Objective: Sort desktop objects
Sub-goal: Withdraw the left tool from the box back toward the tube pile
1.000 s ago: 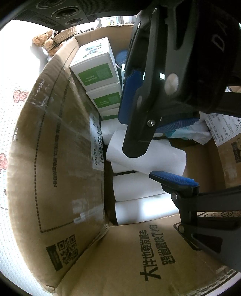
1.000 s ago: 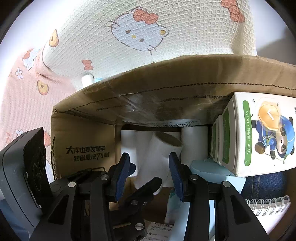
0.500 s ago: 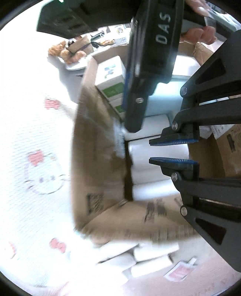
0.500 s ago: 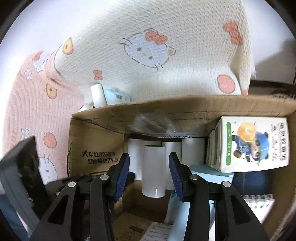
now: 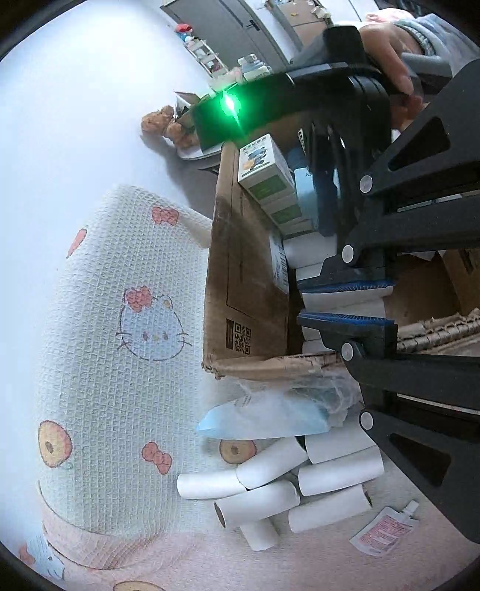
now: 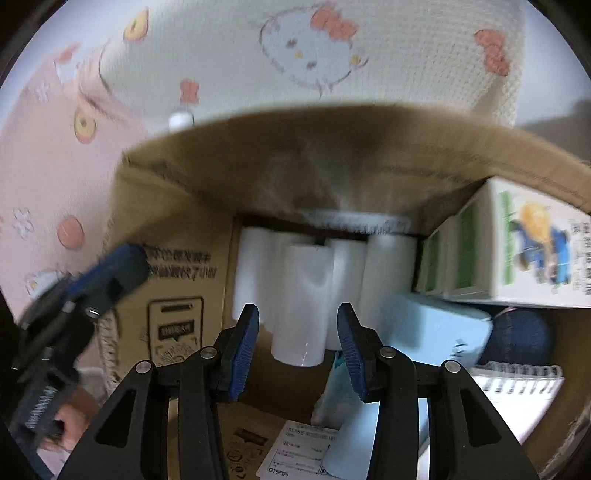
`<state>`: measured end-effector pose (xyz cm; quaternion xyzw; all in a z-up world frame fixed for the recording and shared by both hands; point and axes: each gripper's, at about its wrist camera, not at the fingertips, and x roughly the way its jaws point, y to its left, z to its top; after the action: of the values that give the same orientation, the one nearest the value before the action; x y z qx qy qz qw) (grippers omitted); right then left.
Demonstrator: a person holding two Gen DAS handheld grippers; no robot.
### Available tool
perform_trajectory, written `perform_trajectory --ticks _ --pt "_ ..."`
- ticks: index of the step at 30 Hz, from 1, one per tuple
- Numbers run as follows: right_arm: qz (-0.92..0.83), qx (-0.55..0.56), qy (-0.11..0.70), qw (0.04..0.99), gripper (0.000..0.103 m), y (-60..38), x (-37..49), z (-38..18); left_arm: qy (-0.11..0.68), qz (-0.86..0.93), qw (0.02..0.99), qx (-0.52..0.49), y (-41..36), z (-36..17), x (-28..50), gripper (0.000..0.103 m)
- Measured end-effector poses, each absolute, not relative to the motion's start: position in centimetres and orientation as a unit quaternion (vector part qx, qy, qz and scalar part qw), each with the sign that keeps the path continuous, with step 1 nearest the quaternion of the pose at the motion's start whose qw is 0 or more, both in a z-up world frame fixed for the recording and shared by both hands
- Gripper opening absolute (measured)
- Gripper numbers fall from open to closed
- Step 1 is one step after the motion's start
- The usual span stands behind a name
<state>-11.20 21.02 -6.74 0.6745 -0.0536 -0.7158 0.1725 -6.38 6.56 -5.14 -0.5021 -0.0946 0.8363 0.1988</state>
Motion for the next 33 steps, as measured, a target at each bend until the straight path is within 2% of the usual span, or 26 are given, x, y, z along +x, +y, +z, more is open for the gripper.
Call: perform_trajectory --ticks 11,14,26,29,33 --pt "-0.696 0.695 0.067 0.164 0.04 16.8 -11.4 -9.8 -0.078 0.85 0.21 -0.477 6.0 -4.8 -5.6 0.012" --pt "-0.705 0.687 0.099 0.146 0.037 16.3 -11.9 -10.2 -0.089 0.849 0.216 -0.473 5.4 -4.7 -5.7 0.012" --pt "-0.715 0.684 0.072 0.124 0.037 17.2 -13.2 -9.9 -0.123 0.863 0.221 -0.437 2.6 -3.2 -5.0 0.012" --pt "-0.722 0.679 0.043 0.125 0.037 17.7 -12.8 -8.4 -0.131 0.874 0.217 -0.414 1.5 -2.3 -4.7 0.014" --pt "-0.767 0.624 0.072 0.13 0.037 16.8 -11.6 -4.1 -0.128 0.894 0.17 -0.395 -0.6 -2.0 -4.8 0.014"
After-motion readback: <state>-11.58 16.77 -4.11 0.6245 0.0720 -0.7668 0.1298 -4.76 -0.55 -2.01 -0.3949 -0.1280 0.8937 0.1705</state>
